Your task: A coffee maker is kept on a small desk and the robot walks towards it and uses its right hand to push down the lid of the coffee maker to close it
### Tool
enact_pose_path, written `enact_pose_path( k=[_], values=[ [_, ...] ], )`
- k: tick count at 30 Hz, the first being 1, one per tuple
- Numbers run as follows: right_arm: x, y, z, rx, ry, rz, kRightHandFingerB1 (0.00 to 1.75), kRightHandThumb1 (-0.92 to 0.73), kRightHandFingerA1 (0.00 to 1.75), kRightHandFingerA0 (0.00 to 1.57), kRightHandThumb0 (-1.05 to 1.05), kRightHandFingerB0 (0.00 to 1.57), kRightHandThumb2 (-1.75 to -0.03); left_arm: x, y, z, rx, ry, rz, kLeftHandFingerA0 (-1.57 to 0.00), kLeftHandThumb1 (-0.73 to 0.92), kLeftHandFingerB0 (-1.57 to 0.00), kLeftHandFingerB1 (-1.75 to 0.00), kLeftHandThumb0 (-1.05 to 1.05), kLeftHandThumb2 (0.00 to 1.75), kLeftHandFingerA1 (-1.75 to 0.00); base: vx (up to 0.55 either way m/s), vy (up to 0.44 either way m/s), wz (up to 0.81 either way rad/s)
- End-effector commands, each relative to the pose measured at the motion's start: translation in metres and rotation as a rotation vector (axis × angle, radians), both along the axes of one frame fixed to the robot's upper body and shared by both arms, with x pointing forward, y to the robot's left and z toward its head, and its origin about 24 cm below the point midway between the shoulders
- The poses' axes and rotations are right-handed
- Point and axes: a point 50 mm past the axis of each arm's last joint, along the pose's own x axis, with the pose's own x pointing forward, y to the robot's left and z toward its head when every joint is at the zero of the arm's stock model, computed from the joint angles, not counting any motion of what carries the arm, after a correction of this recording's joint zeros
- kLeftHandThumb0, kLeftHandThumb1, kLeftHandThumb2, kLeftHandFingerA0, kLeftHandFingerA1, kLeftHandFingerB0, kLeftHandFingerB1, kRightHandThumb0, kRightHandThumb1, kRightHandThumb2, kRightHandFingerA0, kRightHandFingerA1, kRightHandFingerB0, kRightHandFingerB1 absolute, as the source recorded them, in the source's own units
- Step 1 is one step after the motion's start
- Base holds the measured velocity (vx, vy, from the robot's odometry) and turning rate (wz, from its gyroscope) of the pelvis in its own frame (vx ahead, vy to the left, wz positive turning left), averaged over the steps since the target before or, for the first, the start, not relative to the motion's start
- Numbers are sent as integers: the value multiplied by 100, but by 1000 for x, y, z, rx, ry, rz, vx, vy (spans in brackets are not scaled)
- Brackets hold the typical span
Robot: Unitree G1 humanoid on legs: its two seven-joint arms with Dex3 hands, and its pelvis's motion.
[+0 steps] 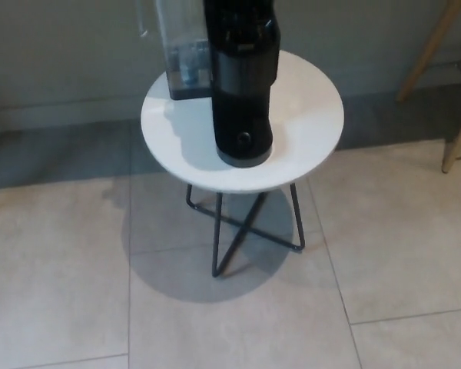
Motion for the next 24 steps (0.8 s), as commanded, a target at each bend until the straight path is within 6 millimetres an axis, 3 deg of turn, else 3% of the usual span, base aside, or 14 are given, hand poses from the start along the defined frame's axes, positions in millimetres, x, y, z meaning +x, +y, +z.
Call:
enact_pose_path(
  k=[1,2,6,7,8,9,10,11,12,15,18,19,20,24],
  values=[
    [-1,-3,2,-6,-11,-18,30,-41,19,1,-71,0,-86,0,7,3,22,-3,-8,0,54,-2,-46,-68,56,-54,101,-69,-2],
    [0,-3,3,4,-19,-22,28,-42,16,3,-76,0,-87,0,7,3,19,-2,-27,-3,40,-1,-45,-72,76,-54,0,0,0],
    [-2,-3,2,-1,-2,-14,23,-46,9,11,-82,0,-86,0,8,4,17,-9,-1,-2,39,-2,-46,-70,73,-55,89,39,-7],
    [-1,-2,1,-7,2,-10,30,-42,18,3,-71,0,-84,-1,8,4,13,-13,1,0,48,-2,-45,-66,55,-52,148,108,-4],
    [-1,-2,1,-10,0,-12,30,-42,18,3,-71,0,-84,-1,8,4,8,-21,7,0,48,-2,-45,-66,55,-52,155,151,-12],
    [-1,-2,1,-9,-2,-9,29,-42,17,4,-74,0,-84,-1,8,4,14,-12,1,-2,39,-1,-45,-68,74,-53,208,146,6],
    [-1,-2,1,-8,-3,-8,29,-42,17,4,-74,0,-84,-1,8,4,17,-8,-1,-2,39,-1,-45,-68,74,-53,254,197,68],
    [-1,-1,1,-18,4,7,24,-45,16,10,-81,0,-84,-1,7,4,14,-16,14,-1,48,-2,-44,-65,56,-53,127,83,-41],
    [-1,-1,1,-3,-14,-19,26,-42,17,8,-77,0,-83,-1,7,4,12,-12,-4,-3,40,-1,-45,-71,75,-55,115,87,-1],
    [-1,-1,1,-16,4,13,21,-47,10,12,-83,0,-86,1,8,4,16,-11,-9,0,39,-4,-44,-72,80,-51,129,77,4],
    [-1,-1,1,-3,-14,-5,22,-47,10,10,-84,1,-88,1,9,4,13,-15,7,0,40,0,-42,-73,80,-49,91,5,7],
    [-1,-1,1,-3,-16,-10,25,-46,12,10,-82,0,-87,0,9,4,18,0,-21,-1,51,-3,-42,-72,58,-51,0,0,0],
    [-1,-1,1,4,-22,-29,28,-42,15,8,-74,0,-83,0,8,4,19,0,-10,0,39,0,-40,-72,78,-47,0,0,0],
    [-1,-3,2,-1,-11,-8,25,-46,12,11,-81,0,-85,1,7,3,15,2,-8,-2,41,-3,-47,-72,75,-55,178,-141,-9]
  ],
)
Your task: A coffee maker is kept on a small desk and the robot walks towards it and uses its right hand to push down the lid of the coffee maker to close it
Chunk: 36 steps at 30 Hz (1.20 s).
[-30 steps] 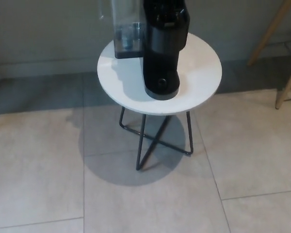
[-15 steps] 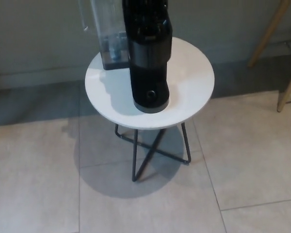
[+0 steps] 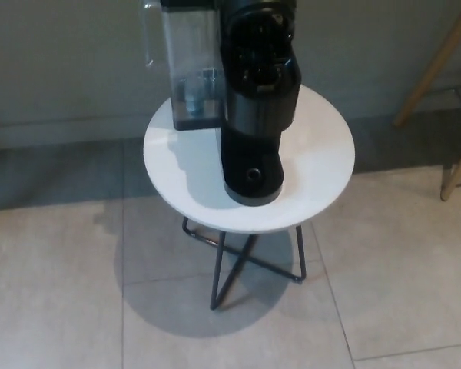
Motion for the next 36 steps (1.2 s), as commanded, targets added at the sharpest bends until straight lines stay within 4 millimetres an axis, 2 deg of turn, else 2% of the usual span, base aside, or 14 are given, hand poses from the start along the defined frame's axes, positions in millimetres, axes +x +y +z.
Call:
enact_pose_path(
  k=[1,8,11,15,16,17,21,22,23,24,27,28,32,36],
  values=[
    [3,-6,4,-9,-17,-13,25,-46,12,11,-81,0,-85,3,4,2,14,-8,-14,-2,41,-3,-47,-72,75,-55,234,-303,20],
    [3,-5,3,-14,-14,1,23,-46,14,11,-82,0,-85,4,5,2,19,1,-32,-2,41,-3,-46,-74,78,-53,145,-77,-2],
    [4,-6,3,-5,-23,-24,27,-44,13,9,-78,0,-85,3,5,2,17,0,-29,0,52,-3,-44,-68,58,-50,142,134,-13],
    [6,-6,3,-6,-26,-13,31,-42,20,1,-69,0,-86,2,6,2,22,-13,1,0,39,-4,-45,-72,79,-50,255,236,-21],
    [6,-6,3,-7,-26,-15,31,-42,19,3,-71,0,-85,2,6,2,24,-11,-1,-1,50,-3,-42,-71,57,-50,354,210,-34],
    [6,-5,3,0,-37,-23,25,-42,11,0,-74,0,-82,3,7,3,24,-1,-21,0,41,-1,-42,-74,82,-50,267,175,-8],
    [8,-6,4,1,-45,-24,31,-42,19,1,-71,0,-87,4,8,3,13,-13,-9,0,40,0,-41,-74,80,-47,214,118,2],
    [9,-7,5,-2,-56,-8,25,-56,28,0,-73,0,-60,6,8,3,6,-28,2,0,39,0,-43,-73,79,-49,197,40,10],
    [12,-7,5,-2,-61,-24,32,-41,18,5,-71,1,-85,6,8,3,14,-20,-31,-3,46,-5,-50,-71,76,-54,202,23,14],
    [13,-7,4,2,-68,-38,29,-53,26,0,-72,3,-59,6,8,3,24,-4,-74,0,40,-9,-54,-73,83,-56,205,11,7],
    [13,-7,6,14,-94,-32,29,-54,28,0,-72,1,-57,5,7,3,22,-6,-58,-3,44,-3,-46,-74,77,-54,229,-59,7],
    [13,-6,6,16,-94,-31,34,-40,20,2,-70,0,-86,6,8,3,22,0,-66,-3,45,-5,-47,-77,77,-56,265,-127,8],
    [13,-5,5,18,-91,-37,30,-46,26,0,-73,0,-66,6,7,3,15,-8,-47,-3,44,-4,-46,-72,77,-52,326,-151,21],
    [12,-5,4,12,-69,-21,28,-44,22,3,-76,0,-73,5,6,2,16,-11,-47,-3,46,-5,-49,-72,76,-54,242,-122,-6]
  ],
)
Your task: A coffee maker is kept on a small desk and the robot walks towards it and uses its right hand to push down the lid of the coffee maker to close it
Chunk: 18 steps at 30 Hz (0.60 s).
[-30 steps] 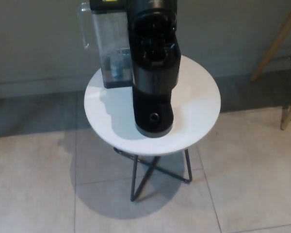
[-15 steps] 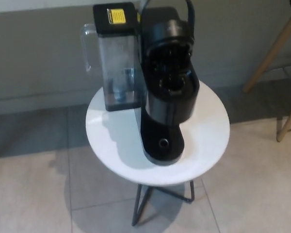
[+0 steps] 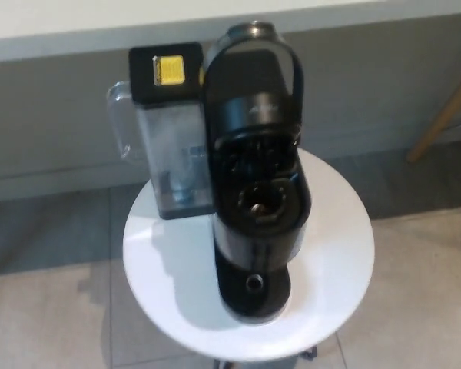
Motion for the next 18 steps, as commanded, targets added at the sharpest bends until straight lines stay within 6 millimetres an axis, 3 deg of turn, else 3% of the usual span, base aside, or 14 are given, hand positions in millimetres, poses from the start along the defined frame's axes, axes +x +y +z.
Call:
enact_pose_path(
  k=[1,2,9,10,12,13,15,16,17,18],
  values=[
    [-5,-2,1,0,11,-6,30,-57,28,0,-73,0,-57,-2,5,3,19,-17,46,0,53,-5,-46,-66,57,-51,153,-36,-4],
    [-4,-2,1,2,1,-12,30,-42,20,4,-73,1,-86,-1,6,3,20,-17,33,-3,44,-2,-47,-69,74,-53,139,3,-10],
    [-6,-1,2,14,-15,-10,29,-42,18,1,-73,0,-87,-3,5,3,23,-5,-1,-3,44,0,-45,-72,77,-52,170,113,-2],
    [-5,-1,2,1,-4,2,28,-44,18,7,-76,1,-86,-3,5,3,23,-7,30,0,52,-3,-43,-66,57,-48,161,290,-36],
    [-6,-1,2,-5,-6,11,30,-42,25,4,-71,0,-86,-3,6,3,27,3,4,-1,53,-4,-44,-70,57,-49,146,212,-1],
    [-6,-1,3,-8,-12,17,31,-42,27,3,-71,0,-86,-4,6,3,41,7,-4,-4,43,-4,-45,-76,76,-55,102,123,3],
    [-6,0,3,-7,-12,21,30,-42,26,4,-72,0,-87,-5,5,3,41,4,20,-3,42,-2,-43,-73,78,-53,58,56,3],
    [-6,0,2,-10,-8,4,30,-56,32,1,-69,0,-57,-6,6,3,37,3,18,-3,42,-1,-43,-73,78,-53,0,0,0],
    [-5,0,1,-12,-5,2,31,-41,27,4,-71,0,-85,-5,6,3,46,18,-17,0,40,-8,-49,-71,86,-55,0,0,0],
    [-4,0,2,-15,-6,8,32,-41,26,5,-71,0,-84,-5,6,3,38,11,-1,-2,42,-1,-43,-73,79,-51,0,0,0]
  ],
)
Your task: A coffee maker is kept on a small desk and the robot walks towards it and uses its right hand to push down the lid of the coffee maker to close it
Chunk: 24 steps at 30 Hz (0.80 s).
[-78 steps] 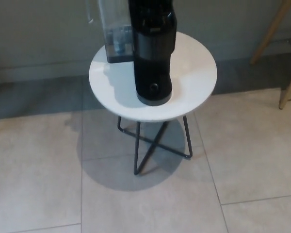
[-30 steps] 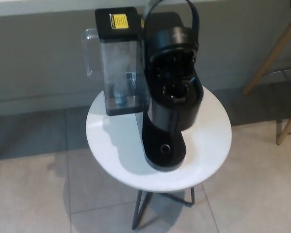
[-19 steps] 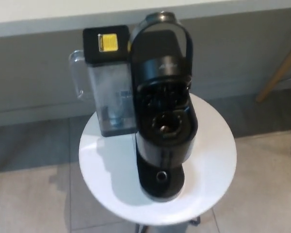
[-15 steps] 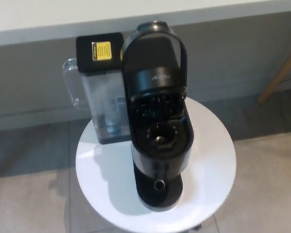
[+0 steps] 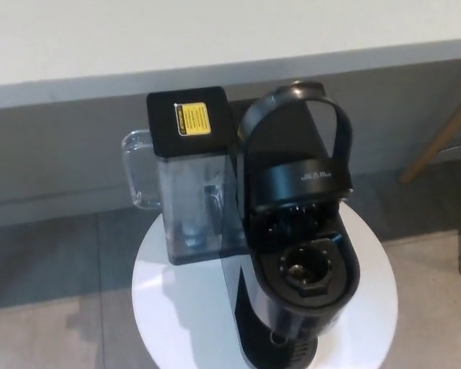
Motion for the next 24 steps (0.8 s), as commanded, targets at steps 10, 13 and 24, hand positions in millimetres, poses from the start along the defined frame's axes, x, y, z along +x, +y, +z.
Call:
enact_pose_path(
  k=[10,13,24],
  values=[
    [7,-8,6,-39,-36,20,29,-44,23,8,-78,1,-85,-1,3,2,18,-1,-22,-3,45,-5,-47,-74,77,-55,11,-69,-10],
    [8,-8,6,-40,-40,5,31,-43,26,4,-75,0,-88,0,3,2,13,-5,-32,-3,46,-5,-49,-72,77,-55,0,0,0],
    [10,-9,7,-50,-37,29,30,-44,28,4,-75,0,-88,2,3,1,0,-27,18,0,53,-4,-44,-67,57,-48,46,123,0]
  ],
)
